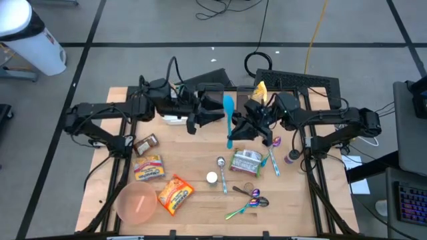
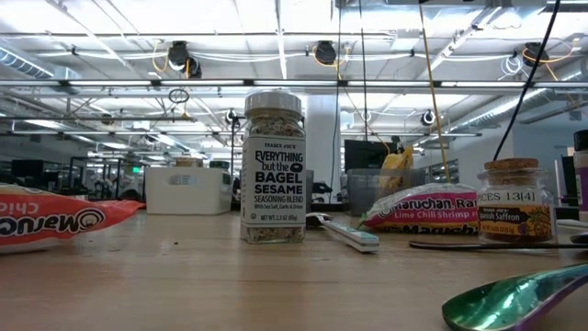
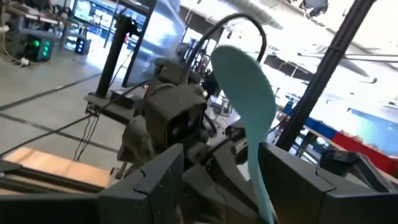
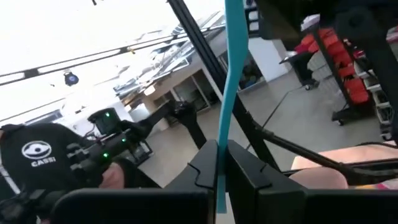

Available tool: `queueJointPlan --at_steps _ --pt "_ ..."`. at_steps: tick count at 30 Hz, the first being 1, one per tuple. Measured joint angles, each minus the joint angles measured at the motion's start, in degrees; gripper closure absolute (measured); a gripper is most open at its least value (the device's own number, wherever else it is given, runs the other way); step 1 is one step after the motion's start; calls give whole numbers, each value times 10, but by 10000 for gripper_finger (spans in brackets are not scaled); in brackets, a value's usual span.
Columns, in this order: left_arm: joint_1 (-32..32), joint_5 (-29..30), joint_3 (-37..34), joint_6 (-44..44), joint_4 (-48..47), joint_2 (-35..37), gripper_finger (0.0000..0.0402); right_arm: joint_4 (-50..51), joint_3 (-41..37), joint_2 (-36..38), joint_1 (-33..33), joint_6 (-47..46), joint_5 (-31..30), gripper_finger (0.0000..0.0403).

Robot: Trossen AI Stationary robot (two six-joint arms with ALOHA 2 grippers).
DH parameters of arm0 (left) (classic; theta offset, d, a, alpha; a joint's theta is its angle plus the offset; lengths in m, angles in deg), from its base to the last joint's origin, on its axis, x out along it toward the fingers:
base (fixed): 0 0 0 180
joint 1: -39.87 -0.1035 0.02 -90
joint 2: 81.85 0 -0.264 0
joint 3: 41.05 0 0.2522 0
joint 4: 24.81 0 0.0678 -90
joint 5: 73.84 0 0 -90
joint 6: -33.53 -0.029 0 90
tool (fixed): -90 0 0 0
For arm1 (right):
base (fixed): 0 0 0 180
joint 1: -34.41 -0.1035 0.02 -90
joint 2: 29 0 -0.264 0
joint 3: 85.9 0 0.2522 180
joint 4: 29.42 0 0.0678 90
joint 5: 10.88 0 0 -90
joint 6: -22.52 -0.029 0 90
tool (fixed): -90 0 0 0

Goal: Pick & Place Food Item
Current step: Put the blue baby spoon into the left black bin

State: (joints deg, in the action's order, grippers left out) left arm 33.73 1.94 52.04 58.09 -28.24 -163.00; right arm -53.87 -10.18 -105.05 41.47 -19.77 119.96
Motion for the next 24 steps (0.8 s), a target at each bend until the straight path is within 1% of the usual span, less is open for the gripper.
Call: queueJointPlan --at_steps 4,8,11,16,18,20,24 --pt "-22 -28 0 34 5 0 188 3 0 0 0 -12 12 397" --pt "-37 -55 0 66 6 0 188 49 0 0 9 -2 9 397" --pt "-40 -61 0 73 5 0 188 68 0 0 22 14 -11 397" --pt "-39 -60 0 79 5 0 188 63 0 7 53 18 -11 397" --pt "-39 -60 0 80 4 0 188 66 0 15 64 23 -11 397" --pt "-38 -72 0 80 2 1 188 69 0 25 76 24 -24 397" --pt "-37 -75 0 79 1 1 188 70 0 48 99 24 -41 398"
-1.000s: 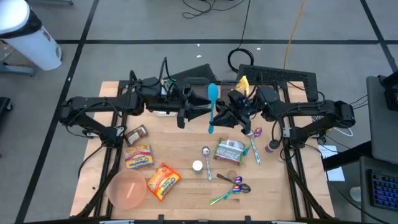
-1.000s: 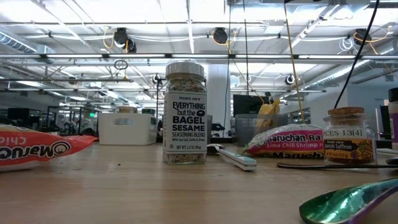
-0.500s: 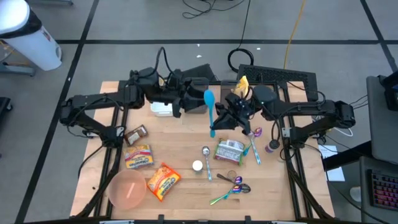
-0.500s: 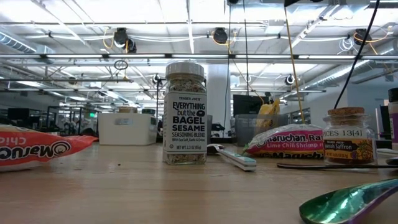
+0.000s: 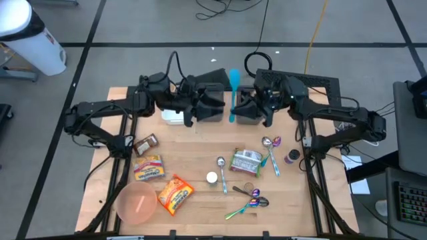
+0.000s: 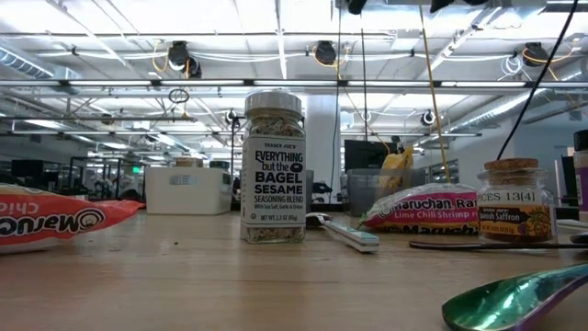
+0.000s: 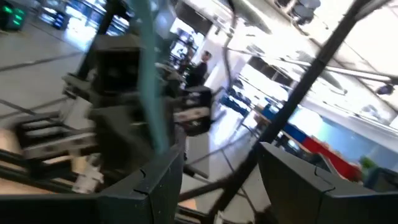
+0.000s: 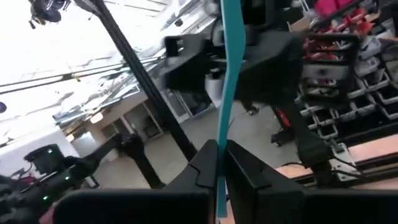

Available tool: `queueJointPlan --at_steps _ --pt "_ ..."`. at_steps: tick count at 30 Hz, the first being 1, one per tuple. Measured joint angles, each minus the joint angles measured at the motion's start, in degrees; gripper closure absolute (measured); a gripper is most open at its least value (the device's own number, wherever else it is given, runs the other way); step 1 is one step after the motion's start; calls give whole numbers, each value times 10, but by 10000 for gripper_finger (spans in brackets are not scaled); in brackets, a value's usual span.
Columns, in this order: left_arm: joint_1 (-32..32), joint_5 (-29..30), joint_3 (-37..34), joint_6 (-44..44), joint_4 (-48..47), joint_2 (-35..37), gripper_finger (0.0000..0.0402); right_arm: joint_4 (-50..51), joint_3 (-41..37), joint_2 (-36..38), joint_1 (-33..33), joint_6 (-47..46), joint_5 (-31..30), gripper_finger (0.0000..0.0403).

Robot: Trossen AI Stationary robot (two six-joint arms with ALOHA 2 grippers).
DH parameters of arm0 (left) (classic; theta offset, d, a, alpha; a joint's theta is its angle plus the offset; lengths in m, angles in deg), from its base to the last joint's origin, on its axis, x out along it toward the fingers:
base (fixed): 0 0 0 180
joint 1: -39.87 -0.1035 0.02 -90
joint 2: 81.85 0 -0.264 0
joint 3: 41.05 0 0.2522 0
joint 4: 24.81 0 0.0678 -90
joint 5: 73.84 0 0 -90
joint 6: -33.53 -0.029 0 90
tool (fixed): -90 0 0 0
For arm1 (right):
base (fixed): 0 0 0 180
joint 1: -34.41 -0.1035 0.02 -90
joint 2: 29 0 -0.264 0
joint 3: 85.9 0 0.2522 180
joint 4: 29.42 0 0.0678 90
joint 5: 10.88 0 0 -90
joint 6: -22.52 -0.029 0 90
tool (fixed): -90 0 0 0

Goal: Pick & Place Food Item
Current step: Put the blue baby spoon into the left black bin

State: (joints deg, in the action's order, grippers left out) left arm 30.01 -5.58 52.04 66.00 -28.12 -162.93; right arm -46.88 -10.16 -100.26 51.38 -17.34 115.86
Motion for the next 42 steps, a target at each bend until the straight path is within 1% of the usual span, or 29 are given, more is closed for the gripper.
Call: queueJointPlan --at_steps 3,6,10,16,21,25,29,32,35,37,40,42 --pt "-2 27 0 0 0 0 188 25 0 20 12 10 -3 400" --pt "-1 66 0 14 0 0 188 116 0 45 16 66 -47 401" --pt "-7 125 0 57 -19 0 188 245 0 79 11 165 -133 401" --pt "-13 166 0 172 -63 0 188 386 0 119 -12 292 -281 402" --pt "-16 215 0 272 -100 0 188 515 22 124 -48 390 -393 402" --pt "-25 213 0 371 -106 -7 188 616 57 110 -92 491 -515 402" --pt "-33 174 0 462 -106 -26 188 672 92 88 -133 602 -640 402" --pt "-32 144 0 516 -100 -48 188 684 108 71 -158 694 -720 402" --pt "-30 131 0 543 -72 -68 188 688 110 59 -177 779 -774 402" --pt "-29 129 0 558 -31 -78 188 689 111 53 -184 820 -802 402" --pt "-26 115 0 582 0 -89 188 690 111 44 -189 865 -837 402" --pt "-24 104 0 593 3 -95 188 689 111 44 -189 884 -853 403"
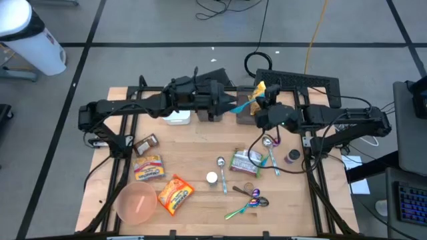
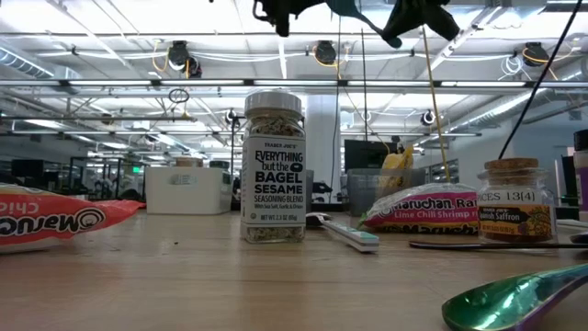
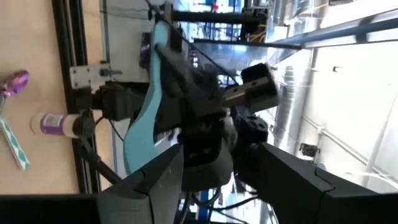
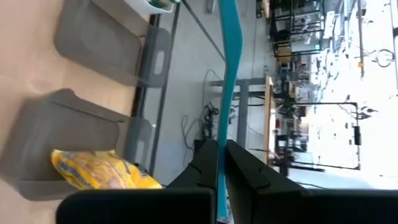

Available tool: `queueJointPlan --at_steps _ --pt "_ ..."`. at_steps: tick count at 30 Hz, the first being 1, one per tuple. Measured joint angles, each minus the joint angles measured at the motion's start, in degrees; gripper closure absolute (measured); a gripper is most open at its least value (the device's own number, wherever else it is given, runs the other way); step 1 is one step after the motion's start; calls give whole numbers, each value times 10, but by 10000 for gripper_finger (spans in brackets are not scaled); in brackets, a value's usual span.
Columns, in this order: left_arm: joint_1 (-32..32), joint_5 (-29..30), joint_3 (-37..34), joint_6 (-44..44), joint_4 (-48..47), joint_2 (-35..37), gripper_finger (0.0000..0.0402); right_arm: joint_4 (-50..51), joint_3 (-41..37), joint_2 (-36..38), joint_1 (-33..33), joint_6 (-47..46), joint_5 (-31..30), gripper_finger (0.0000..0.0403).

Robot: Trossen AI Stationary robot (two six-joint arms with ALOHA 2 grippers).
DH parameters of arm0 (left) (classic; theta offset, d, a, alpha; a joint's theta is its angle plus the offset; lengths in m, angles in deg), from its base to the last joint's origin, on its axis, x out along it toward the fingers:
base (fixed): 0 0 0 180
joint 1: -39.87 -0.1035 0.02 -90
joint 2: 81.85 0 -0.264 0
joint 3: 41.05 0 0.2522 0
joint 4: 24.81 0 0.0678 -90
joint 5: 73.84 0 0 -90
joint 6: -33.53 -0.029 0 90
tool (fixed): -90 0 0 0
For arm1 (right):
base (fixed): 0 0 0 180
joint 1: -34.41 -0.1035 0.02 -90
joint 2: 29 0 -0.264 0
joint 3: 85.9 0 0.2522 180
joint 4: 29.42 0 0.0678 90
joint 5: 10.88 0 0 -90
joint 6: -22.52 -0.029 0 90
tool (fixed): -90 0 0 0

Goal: Pick & Place Food Item
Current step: Put the blue baby spoon into the left black bin

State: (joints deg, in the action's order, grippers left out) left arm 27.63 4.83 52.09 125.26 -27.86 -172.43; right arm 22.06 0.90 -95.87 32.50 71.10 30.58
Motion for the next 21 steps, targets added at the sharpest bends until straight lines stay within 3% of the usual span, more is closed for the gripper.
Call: queueJointPlan --at_steps 9,21 --pt "1 8 0 -31 -22 -1 188 -47 0 7 -9 72 -27 403" --pt "-32 -8 0 -46 -6 -2 188 -49 0 8 -47 79 -27 402"
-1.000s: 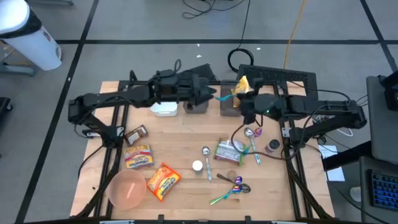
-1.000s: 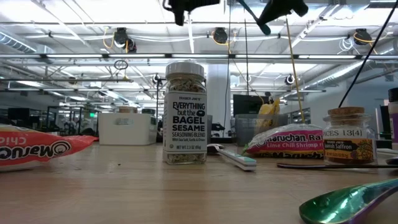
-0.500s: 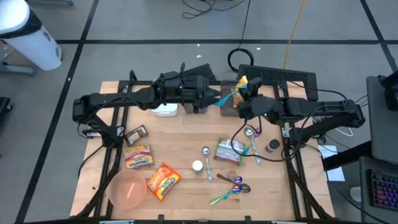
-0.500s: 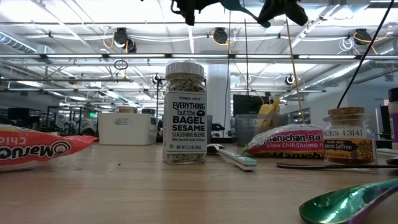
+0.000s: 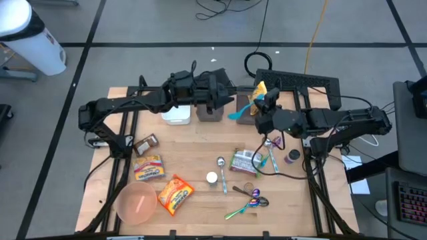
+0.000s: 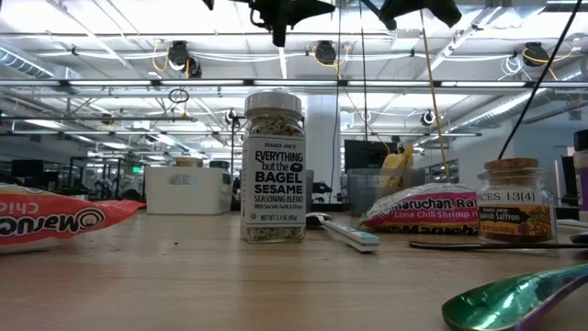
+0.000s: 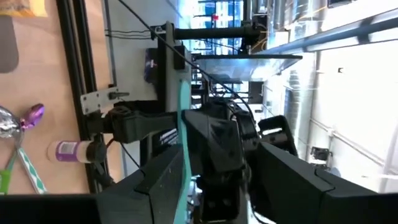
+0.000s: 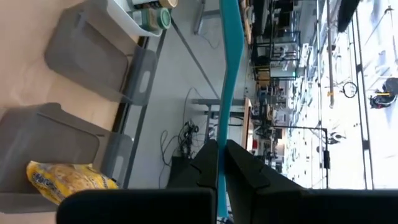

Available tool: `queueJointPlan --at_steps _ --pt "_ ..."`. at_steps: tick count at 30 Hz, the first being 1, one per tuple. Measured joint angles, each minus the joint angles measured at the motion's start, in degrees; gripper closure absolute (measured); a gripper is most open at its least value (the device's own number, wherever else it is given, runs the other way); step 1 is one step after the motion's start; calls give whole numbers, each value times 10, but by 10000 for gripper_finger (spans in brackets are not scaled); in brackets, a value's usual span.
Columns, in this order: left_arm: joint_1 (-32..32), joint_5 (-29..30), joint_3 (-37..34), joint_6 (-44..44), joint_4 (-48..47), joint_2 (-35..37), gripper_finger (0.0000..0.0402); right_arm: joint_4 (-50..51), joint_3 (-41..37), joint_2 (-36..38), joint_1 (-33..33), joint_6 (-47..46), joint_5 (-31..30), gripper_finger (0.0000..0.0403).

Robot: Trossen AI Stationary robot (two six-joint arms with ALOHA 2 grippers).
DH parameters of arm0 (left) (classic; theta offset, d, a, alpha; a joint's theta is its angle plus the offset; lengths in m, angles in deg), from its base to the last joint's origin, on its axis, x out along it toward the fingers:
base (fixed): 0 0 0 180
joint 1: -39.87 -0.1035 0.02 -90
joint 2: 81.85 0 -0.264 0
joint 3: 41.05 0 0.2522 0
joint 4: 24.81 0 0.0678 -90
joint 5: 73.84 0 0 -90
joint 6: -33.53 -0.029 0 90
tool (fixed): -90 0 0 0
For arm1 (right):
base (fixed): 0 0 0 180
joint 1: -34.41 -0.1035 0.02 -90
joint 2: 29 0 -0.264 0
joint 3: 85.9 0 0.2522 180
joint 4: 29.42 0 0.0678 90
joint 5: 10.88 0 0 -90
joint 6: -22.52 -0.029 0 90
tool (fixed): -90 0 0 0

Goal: Pick & Place Food Item
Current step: Put the blue baby spoon into the left black bin

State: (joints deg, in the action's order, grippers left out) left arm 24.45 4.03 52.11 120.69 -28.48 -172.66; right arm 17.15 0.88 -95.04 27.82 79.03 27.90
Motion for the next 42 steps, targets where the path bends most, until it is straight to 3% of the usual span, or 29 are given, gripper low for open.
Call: queueJointPlan --at_steps 5,17,27,42 --pt "10 -16 0 26 -20 0 188 -16 0 0 1 37 -28 402" --pt "35 -29 0 46 -26 0 188 -81 0 0 28 119 -28 402" --pt "40 -28 0 46 -26 0 190 -89 0 0 32 132 -28 402" --pt "40 -28 0 46 -26 0 317 -88 0 0 32 134 -27 402"
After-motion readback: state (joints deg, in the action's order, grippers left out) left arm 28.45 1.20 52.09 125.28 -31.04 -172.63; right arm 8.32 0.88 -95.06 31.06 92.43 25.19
